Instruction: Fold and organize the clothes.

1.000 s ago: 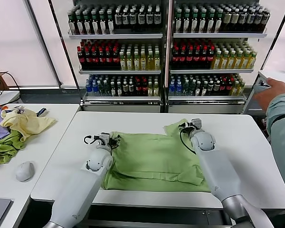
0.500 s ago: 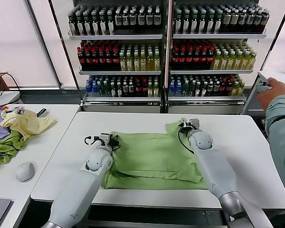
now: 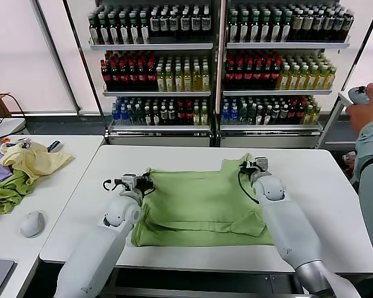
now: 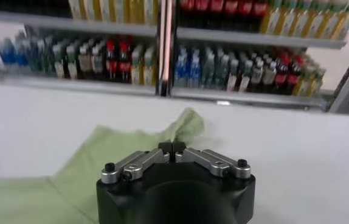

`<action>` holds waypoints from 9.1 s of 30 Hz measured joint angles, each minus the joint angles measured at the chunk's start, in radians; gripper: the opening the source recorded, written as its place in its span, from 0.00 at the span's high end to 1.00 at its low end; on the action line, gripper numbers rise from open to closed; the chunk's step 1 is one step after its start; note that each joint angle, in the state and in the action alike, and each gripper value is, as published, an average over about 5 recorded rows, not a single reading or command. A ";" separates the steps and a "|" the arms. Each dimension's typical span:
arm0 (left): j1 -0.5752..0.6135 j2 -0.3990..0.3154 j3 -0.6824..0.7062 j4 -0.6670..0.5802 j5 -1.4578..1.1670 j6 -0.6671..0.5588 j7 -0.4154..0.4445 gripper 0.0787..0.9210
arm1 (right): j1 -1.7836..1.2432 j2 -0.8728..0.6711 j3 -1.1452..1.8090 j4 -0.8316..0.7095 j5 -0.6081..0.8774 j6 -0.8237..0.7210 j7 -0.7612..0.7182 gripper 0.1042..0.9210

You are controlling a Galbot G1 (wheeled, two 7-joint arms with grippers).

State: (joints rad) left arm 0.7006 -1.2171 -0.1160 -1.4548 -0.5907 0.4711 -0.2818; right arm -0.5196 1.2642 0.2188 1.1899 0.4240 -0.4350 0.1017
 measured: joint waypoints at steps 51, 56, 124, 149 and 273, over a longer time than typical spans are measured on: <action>0.423 0.161 -0.101 -0.443 0.116 0.088 0.072 0.63 | -0.729 -0.056 0.261 0.805 -0.049 -0.118 0.029 0.67; 0.447 0.136 -0.122 -0.466 0.139 0.069 0.043 0.47 | -0.764 -0.052 0.273 0.844 -0.066 -0.104 0.026 0.49; 0.552 -0.084 -0.412 -0.642 -0.243 -0.021 -0.022 0.95 | -0.839 -0.039 0.286 0.940 -0.090 -0.062 0.022 0.12; 0.370 -0.273 0.010 -0.418 -0.144 -0.059 0.008 0.69 | -0.816 -0.049 0.303 0.932 -0.063 -0.057 0.020 0.12; 0.277 -0.368 0.200 -0.280 0.322 -0.031 0.021 0.68 | -0.841 -0.030 0.343 0.992 -0.064 -0.047 0.010 0.12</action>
State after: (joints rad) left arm 0.9775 -1.5850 0.0835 -1.7351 -0.2686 0.4403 -0.2605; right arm -1.3605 1.2346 0.5621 2.1823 0.3600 -0.4815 0.1118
